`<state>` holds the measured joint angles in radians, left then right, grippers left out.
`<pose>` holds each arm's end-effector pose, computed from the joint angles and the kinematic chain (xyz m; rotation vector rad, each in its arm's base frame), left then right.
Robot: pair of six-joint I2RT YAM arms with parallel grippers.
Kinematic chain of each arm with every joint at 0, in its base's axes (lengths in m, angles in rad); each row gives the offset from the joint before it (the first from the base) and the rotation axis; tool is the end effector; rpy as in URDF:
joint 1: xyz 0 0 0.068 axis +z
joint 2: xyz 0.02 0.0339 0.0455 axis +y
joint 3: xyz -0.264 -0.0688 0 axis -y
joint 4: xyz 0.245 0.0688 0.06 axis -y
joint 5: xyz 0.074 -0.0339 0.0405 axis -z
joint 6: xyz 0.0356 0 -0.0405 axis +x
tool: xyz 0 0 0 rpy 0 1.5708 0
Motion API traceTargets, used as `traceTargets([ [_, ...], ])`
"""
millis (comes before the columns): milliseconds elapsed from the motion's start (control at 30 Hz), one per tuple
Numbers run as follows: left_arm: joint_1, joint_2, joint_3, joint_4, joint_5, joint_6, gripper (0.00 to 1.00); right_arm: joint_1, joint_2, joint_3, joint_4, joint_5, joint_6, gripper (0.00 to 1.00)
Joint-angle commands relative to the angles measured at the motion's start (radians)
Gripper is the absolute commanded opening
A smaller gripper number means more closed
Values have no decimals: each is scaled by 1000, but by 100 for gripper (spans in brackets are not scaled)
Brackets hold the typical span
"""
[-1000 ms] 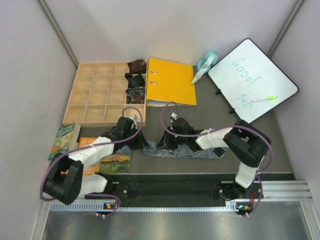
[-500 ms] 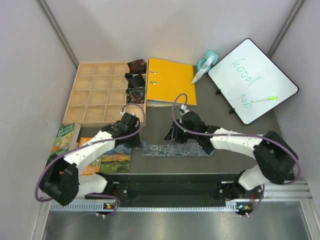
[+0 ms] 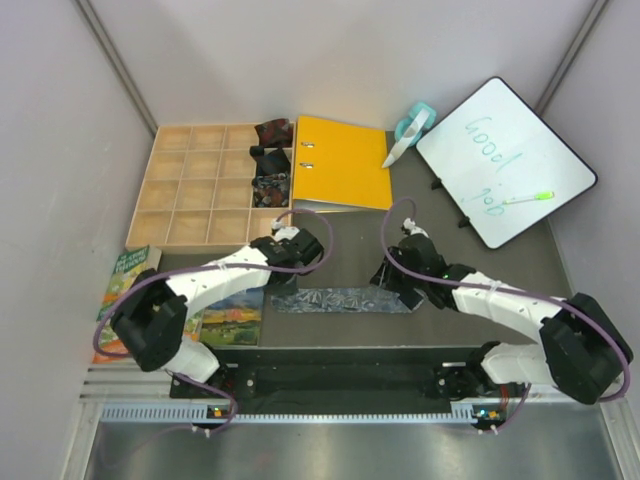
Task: Roll the ties
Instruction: Roll the tie at the center of the board.
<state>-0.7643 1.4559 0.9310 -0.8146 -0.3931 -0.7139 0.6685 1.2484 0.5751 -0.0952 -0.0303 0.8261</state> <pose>0.1945 -0.1675 0.2009 0.0056 2.7032 0.1862 0.1909 0.1521 0.1819 0.1788 2.4656 0.7401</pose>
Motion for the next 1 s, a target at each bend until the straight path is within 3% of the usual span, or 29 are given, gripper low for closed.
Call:
traceTargets([
  [0,-69,95,87,-130,-153,-64,20,-14,-46,-26,35,27,-22,32],
  [400,-196,325,281,-215,-190,-124,17,-20,-256,-187,123,150,31,37],
  [667,-276,497,425,-325,-236,-173,17,-20,-268,-205,141,156,30,38],
  [967,-302,541,448,-252,-164,-160,23,-20,-300,-235,167,162,34,39],
])
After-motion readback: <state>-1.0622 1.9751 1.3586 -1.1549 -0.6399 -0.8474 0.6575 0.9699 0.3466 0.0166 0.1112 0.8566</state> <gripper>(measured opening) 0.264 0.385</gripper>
